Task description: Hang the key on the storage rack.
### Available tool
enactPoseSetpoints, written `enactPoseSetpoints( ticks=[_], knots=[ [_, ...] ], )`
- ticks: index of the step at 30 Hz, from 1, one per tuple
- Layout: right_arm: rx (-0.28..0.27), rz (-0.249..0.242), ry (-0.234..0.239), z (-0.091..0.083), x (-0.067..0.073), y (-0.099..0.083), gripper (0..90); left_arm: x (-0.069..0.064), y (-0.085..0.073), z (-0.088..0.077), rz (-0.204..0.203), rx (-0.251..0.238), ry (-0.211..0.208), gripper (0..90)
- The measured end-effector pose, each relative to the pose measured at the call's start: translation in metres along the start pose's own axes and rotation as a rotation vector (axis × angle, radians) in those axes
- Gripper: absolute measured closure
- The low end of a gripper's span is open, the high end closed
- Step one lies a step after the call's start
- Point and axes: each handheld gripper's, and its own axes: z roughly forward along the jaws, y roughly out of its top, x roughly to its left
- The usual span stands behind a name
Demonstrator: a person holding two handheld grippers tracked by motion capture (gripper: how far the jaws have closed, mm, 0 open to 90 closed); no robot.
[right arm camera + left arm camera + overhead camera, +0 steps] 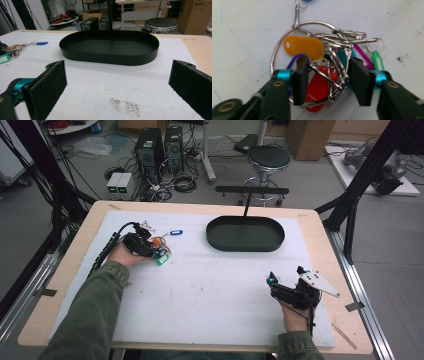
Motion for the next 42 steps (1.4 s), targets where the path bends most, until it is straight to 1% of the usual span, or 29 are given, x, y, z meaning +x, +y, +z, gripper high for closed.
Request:
enactPoseSetpoints(
  ticks=[1,2,4,5,6,8,10,13,15,16,17,18,20,21,23,24,27,28,30,33,34,37,39,41,42],
  knots=[
    [0.000,0.000,0.000,0.000,0.000,0.000,0.5,-0.002,0.001,-0.001,0.015,-0.008,0.001,58.9],
    [0.000,-0.002,-0.001,0.000,0.000,0.000,0.5,-0.004,0.001,0.000,0.023,-0.010,0.011,62.6],
    [-0.002,-0.002,-0.004,0.000,0.000,0.000,0.5,-0.006,0.001,0.000,0.055,-0.008,0.030,63.5],
    [-0.001,0.001,-0.003,0.000,-0.001,0.000,0.5,-0.007,0.001,0.000,0.058,-0.015,0.031,66.2],
    [0.003,0.009,-0.004,-0.001,0.000,0.000,0.5,-0.005,0.002,-0.001,0.050,-0.013,0.024,66.8],
    [-0.005,0.001,-0.004,-0.001,-0.001,0.000,0.5,-0.004,0.002,-0.002,0.041,-0.017,0.015,68.1],
    [-0.008,0.003,-0.005,-0.001,-0.001,0.000,0.6,-0.005,0.002,-0.003,0.062,-0.020,0.037,70.2],
    [-0.004,0.010,-0.006,-0.002,-0.001,0.000,0.5,-0.006,0.002,-0.004,0.081,-0.016,0.048,71.1],
    [-0.004,0.011,-0.006,-0.002,-0.001,0.000,0.5,-0.006,0.002,-0.005,0.079,-0.021,0.051,71.9],
    [-0.004,0.010,-0.006,-0.002,-0.001,0.000,0.5,-0.005,0.002,-0.006,0.084,-0.015,0.047,72.0],
    [-0.004,0.011,-0.005,-0.002,-0.001,0.000,0.5,-0.006,0.002,-0.006,0.073,-0.023,0.046,72.1],
    [-0.005,0.009,-0.005,-0.002,-0.001,0.000,0.5,-0.005,0.002,-0.007,0.084,-0.017,0.048,72.1],
    [-0.008,0.008,-0.005,-0.002,-0.001,0.000,0.5,-0.006,0.002,-0.008,0.075,-0.032,0.045,72.4],
    [-0.011,0.007,-0.006,-0.002,-0.002,0.000,0.5,-0.005,0.003,-0.011,0.084,-0.026,0.048,72.7],
    [-0.010,0.008,-0.006,-0.002,-0.002,0.000,0.5,-0.004,0.003,-0.014,0.076,-0.036,0.046,72.9],
    [-0.010,0.008,-0.006,-0.002,-0.002,0.000,0.5,-0.003,0.003,-0.017,0.078,-0.031,0.045,72.9],
    [-0.012,0.012,-0.008,-0.002,-0.002,0.001,0.5,-0.001,0.006,-0.022,0.071,-0.041,0.046,73.3],
    [-0.012,0.012,-0.008,-0.002,-0.002,0.001,0.5,-0.001,0.007,-0.025,0.078,-0.038,0.046,73.3],
    [-0.012,0.013,-0.008,-0.002,-0.002,0.001,0.5,0.000,0.010,-0.029,0.068,-0.052,0.035,73.4],
    [-0.013,0.012,-0.006,-0.002,-0.002,0.001,0.5,0.000,0.014,-0.034,0.064,-0.062,0.027,73.3],
    [-0.013,0.017,-0.003,-0.002,-0.001,0.001,0.5,0.000,0.016,-0.036,0.073,-0.057,0.025,73.4],
    [-0.020,0.011,-0.002,-0.003,-0.002,0.001,0.5,-0.001,0.021,-0.040,0.059,-0.071,0.006,73.3],
    [-0.022,0.015,-0.002,-0.003,-0.003,0.001,0.5,-0.002,0.025,-0.044,0.063,-0.081,-0.001,73.3],
    [-0.020,0.019,-0.002,-0.003,-0.003,0.001,0.5,-0.002,0.028,-0.048,0.058,-0.091,-0.016,73.3],
    [-0.020,0.022,-0.001,-0.003,-0.002,0.001,0.5,-0.003,0.030,-0.049,0.055,-0.100,-0.017,75.8]
  ],
)
